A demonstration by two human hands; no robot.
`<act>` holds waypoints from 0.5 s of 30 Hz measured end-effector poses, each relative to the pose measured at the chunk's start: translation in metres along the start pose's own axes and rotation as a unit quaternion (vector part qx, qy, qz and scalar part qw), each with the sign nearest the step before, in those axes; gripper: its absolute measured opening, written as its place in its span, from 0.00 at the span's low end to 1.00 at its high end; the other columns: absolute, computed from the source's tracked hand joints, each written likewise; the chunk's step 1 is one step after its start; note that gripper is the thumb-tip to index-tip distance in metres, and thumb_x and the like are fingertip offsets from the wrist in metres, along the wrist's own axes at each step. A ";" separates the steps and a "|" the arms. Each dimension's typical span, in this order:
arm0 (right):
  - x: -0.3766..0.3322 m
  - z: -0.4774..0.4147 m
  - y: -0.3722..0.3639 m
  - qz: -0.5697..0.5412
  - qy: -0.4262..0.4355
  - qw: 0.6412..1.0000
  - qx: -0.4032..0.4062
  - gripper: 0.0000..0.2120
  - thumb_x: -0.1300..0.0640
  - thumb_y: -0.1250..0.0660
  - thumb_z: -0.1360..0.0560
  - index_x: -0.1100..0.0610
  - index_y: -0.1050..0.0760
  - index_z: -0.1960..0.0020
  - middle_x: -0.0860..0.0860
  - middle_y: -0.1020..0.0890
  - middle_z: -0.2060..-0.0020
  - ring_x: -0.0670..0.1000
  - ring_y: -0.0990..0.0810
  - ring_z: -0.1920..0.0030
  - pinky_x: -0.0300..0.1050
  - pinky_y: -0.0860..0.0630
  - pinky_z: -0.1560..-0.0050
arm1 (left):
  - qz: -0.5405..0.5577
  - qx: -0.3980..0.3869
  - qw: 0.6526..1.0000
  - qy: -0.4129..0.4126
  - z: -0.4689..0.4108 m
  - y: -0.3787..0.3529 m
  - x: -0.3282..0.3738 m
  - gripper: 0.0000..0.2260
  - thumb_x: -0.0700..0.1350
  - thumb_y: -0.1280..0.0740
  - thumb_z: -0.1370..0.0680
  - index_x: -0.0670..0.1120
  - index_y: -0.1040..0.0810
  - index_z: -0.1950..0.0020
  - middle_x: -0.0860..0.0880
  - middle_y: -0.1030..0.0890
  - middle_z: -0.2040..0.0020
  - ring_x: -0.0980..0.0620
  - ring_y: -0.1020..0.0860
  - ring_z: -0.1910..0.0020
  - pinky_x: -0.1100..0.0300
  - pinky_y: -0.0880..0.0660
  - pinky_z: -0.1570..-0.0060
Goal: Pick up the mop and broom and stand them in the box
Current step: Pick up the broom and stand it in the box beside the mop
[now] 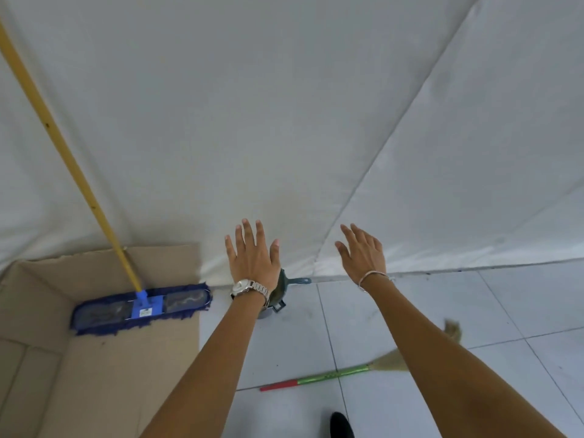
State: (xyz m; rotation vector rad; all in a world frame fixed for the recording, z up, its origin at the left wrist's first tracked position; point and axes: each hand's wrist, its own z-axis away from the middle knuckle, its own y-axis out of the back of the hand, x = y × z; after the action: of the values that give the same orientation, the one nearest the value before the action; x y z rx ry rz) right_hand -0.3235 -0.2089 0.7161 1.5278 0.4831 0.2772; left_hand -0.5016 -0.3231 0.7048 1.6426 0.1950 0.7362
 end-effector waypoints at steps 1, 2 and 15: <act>0.019 -0.001 -0.004 0.003 0.000 1.000 -0.007 0.23 0.47 0.49 0.21 0.53 0.43 0.29 0.56 0.37 0.28 0.57 0.37 0.29 0.54 0.41 0.29 | -0.001 -0.006 1.000 0.007 -0.001 -0.011 0.010 0.27 0.56 0.56 0.21 0.45 0.53 0.25 0.42 0.52 0.23 0.45 0.53 0.24 0.46 0.62 0.28; 0.039 -0.004 -0.008 0.011 0.005 1.000 -0.015 0.23 0.47 0.49 0.22 0.53 0.43 0.29 0.56 0.36 0.28 0.57 0.37 0.29 0.54 0.41 0.29 | -0.001 -0.010 1.000 0.014 -0.003 -0.026 0.022 0.27 0.56 0.56 0.21 0.45 0.53 0.25 0.42 0.51 0.23 0.45 0.53 0.24 0.46 0.61 0.28; 0.285 -0.050 -0.197 0.060 0.085 0.971 -0.216 0.25 0.44 0.50 0.23 0.51 0.43 0.28 0.54 0.36 0.28 0.55 0.37 0.28 0.54 0.40 0.29 | 0.013 -0.090 0.983 0.161 -0.004 -0.287 0.139 0.37 0.63 0.65 0.28 0.45 0.43 0.26 0.41 0.42 0.25 0.43 0.45 0.25 0.45 0.54 0.28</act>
State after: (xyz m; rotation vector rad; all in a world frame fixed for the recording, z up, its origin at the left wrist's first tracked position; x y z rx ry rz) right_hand -0.1213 -0.0391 0.4860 1.1123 0.4310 0.5722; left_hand -0.3164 -0.1839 0.4857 1.3516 0.3283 1.0093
